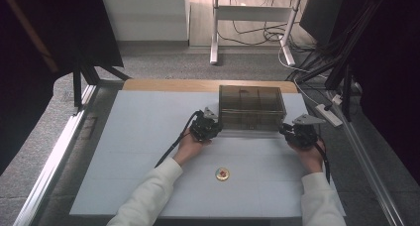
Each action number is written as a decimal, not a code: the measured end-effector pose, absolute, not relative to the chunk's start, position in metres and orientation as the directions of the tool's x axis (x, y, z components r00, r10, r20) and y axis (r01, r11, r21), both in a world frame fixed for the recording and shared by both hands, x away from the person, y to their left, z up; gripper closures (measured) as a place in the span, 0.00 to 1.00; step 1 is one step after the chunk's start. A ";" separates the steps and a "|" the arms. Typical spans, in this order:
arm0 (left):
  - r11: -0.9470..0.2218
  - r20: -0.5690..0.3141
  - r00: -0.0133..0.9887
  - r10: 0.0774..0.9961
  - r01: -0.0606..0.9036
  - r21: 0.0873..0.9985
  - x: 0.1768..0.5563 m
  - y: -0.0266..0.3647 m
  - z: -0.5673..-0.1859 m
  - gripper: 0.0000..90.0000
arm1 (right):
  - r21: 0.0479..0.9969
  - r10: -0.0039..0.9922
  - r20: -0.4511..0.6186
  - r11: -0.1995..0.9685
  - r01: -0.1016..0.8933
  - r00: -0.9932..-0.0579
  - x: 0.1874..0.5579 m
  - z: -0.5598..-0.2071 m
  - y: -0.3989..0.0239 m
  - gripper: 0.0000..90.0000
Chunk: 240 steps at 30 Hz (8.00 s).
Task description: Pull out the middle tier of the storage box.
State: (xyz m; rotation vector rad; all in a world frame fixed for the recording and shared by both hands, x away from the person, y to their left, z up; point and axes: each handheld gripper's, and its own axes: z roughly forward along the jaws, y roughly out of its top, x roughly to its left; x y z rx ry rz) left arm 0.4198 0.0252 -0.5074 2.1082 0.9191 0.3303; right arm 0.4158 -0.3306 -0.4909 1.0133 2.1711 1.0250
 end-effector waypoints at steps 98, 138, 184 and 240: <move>-0.433 -0.077 0.719 0.690 0.496 0.753 0.401 0.025 -0.511 0.88 | 0.783 0.779 -0.169 0.478 0.398 -0.604 0.400 -0.487 -0.333 0.82; -0.441 -0.072 0.727 0.683 0.489 0.752 0.393 0.025 -0.513 0.88 | 0.775 0.779 -0.161 0.480 0.411 -0.606 0.390 -0.487 -0.333 0.82; -0.458 -0.067 0.741 0.668 0.480 0.748 0.384 0.027 -0.515 0.88 | 0.764 0.769 -0.175 0.500 0.408 -0.615 0.378 -0.488 -0.333 0.83; -0.477 -0.070 0.758 0.648 0.476 0.739 0.377 0.028 -0.517 0.88 | 0.755 0.759 -0.181 0.515 0.406 -0.625 0.368 -0.490 -0.334 0.84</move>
